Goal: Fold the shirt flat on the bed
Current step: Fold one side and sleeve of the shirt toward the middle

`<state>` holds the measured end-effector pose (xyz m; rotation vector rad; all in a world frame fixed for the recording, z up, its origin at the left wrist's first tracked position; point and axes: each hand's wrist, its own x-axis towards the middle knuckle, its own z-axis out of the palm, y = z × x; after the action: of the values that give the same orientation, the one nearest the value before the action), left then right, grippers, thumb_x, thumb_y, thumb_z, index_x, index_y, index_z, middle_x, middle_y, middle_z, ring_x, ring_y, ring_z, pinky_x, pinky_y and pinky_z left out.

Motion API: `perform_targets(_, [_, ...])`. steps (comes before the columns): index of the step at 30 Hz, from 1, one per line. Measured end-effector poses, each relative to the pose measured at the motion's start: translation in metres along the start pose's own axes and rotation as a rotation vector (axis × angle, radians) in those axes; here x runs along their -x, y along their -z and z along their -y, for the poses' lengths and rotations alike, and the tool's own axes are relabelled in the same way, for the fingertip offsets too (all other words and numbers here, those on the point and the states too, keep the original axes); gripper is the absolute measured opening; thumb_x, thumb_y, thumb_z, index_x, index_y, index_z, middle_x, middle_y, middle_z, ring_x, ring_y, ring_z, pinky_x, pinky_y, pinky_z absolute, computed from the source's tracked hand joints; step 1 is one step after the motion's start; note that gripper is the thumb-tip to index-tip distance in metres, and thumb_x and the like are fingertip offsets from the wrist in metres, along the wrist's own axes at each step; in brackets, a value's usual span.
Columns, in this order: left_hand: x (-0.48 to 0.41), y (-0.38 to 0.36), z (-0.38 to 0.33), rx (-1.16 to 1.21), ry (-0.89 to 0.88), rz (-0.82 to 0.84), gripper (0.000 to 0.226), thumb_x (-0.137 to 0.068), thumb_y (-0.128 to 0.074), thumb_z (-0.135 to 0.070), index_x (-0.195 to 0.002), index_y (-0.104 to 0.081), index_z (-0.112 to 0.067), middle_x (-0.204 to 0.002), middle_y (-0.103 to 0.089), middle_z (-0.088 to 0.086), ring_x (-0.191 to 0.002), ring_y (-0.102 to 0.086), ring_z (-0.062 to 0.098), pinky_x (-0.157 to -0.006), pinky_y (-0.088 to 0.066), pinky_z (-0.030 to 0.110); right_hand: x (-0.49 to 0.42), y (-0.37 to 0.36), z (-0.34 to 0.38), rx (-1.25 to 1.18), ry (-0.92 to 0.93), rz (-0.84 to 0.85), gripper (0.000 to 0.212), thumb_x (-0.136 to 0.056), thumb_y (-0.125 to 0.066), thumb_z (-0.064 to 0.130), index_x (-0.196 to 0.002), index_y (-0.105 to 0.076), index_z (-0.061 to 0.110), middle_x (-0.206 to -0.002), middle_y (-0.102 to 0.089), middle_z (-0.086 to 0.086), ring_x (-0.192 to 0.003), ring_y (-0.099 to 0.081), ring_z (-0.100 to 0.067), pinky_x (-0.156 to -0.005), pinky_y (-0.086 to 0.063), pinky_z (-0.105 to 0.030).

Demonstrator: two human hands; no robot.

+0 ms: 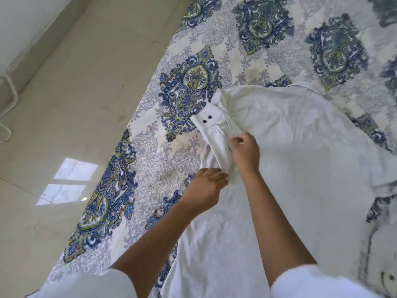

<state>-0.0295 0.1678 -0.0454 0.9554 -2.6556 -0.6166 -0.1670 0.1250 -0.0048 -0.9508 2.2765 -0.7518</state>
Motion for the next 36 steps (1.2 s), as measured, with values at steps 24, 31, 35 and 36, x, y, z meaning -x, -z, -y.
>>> perform_targets(24, [-0.092,-0.021,-0.035,1.012,0.825,-0.055,0.048,-0.077,-0.054,-0.017,-0.125,-0.046,-0.011,-0.130,-0.046,0.008,-0.106,-0.053,0.020,-0.089,-0.047,0.035,-0.026,0.067,-0.077,-0.906,-0.196,-0.072,0.015,-0.078,-0.064,0.006,-0.070,-0.058,0.018,-0.062,-0.056,0.004,-0.062,-0.052,-0.008,-0.061,-0.041,-0.021])
perform_targets(31, [0.015,-0.053,-0.075,0.572,0.559,0.046,0.073,-0.064,-0.057,-0.042,-0.127,-0.039,-0.008,-0.115,-0.037,-0.001,-0.108,-0.045,0.021,-0.094,-0.039,0.031,-0.023,0.042,-0.054,-0.812,-0.169,-0.085,0.034,-0.085,-0.057,0.000,-0.060,-0.040,0.017,-0.059,-0.037,0.002,-0.043,-0.035,0.004,-0.045,-0.030,-0.013])
perform_targets(35, [0.068,-0.059,-0.075,0.510,0.663,0.112,0.050,-0.064,-0.056,-0.049,-0.102,-0.054,-0.017,-0.093,-0.050,-0.005,-0.083,-0.050,0.014,-0.076,-0.044,0.028,-0.022,0.029,-0.056,-0.752,-0.223,0.012,0.009,-0.082,-0.059,0.001,-0.078,-0.056,0.008,-0.072,-0.054,-0.007,-0.067,-0.051,-0.014,-0.062,-0.041,-0.025])
perform_targets(36, [0.072,-0.059,-0.073,0.564,0.695,0.154,0.042,-0.063,-0.057,-0.049,-0.094,-0.055,-0.020,-0.085,-0.053,-0.007,-0.077,-0.051,0.011,-0.072,-0.045,0.028,-0.022,0.026,-0.058,-0.720,-0.235,0.041,0.004,-0.082,-0.058,0.001,-0.083,-0.059,0.005,-0.076,-0.055,-0.009,-0.072,-0.051,-0.018,-0.065,-0.041,-0.028])
